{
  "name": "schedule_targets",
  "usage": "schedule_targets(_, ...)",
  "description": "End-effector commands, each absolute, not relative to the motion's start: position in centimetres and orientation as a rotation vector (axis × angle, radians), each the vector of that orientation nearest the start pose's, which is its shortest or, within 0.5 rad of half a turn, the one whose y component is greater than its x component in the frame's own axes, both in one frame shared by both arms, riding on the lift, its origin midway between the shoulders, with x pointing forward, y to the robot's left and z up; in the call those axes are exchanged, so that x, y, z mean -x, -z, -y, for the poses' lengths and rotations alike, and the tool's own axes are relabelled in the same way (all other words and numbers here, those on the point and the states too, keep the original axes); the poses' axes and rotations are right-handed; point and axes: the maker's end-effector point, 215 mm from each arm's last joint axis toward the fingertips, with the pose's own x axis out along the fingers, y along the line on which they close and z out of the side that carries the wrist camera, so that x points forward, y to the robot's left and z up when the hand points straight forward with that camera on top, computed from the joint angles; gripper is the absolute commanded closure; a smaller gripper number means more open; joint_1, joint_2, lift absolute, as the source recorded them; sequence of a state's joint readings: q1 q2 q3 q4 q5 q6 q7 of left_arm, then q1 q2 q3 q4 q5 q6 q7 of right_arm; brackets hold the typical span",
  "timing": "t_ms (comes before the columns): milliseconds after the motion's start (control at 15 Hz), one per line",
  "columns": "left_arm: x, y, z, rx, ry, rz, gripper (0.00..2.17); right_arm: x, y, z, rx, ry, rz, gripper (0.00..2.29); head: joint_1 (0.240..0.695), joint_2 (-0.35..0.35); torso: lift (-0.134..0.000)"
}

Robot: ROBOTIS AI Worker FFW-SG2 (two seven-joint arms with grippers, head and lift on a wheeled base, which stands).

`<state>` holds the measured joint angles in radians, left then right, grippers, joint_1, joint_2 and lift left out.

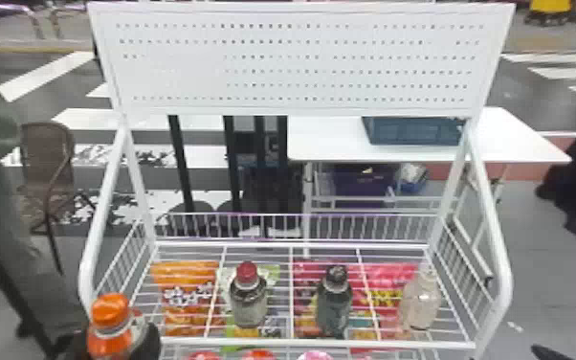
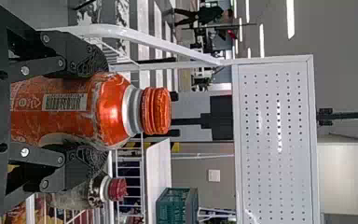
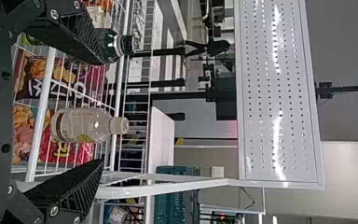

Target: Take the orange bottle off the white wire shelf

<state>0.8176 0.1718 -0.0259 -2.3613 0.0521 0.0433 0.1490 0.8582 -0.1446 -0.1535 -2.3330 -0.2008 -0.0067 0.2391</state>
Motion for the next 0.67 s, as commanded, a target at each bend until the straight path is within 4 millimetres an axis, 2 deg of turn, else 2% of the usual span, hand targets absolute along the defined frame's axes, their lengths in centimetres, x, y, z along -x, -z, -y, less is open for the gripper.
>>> schedule_targets(0,-36.4,30.1,-24.1,-0.063,-0.015,-0.066,1.13,-34.8,30.6,24.0,0.003,-0.232,-0.071,0.15,0.499,0.000,0.000)
schedule_targets(200,-36.5,29.0,-23.9,-0.060,-0.013,-0.046,1.13,-34.7,30.4,24.0,0.005,-0.231,-0.068,0.15,0.499,0.000,0.000)
schedule_targets(600,-36.5,28.8,-23.8,-0.058,-0.012,-0.043,1.13,-34.7,30.1,24.1,0.003,-0.229,-0.057,0.15,0.499,0.000,0.000)
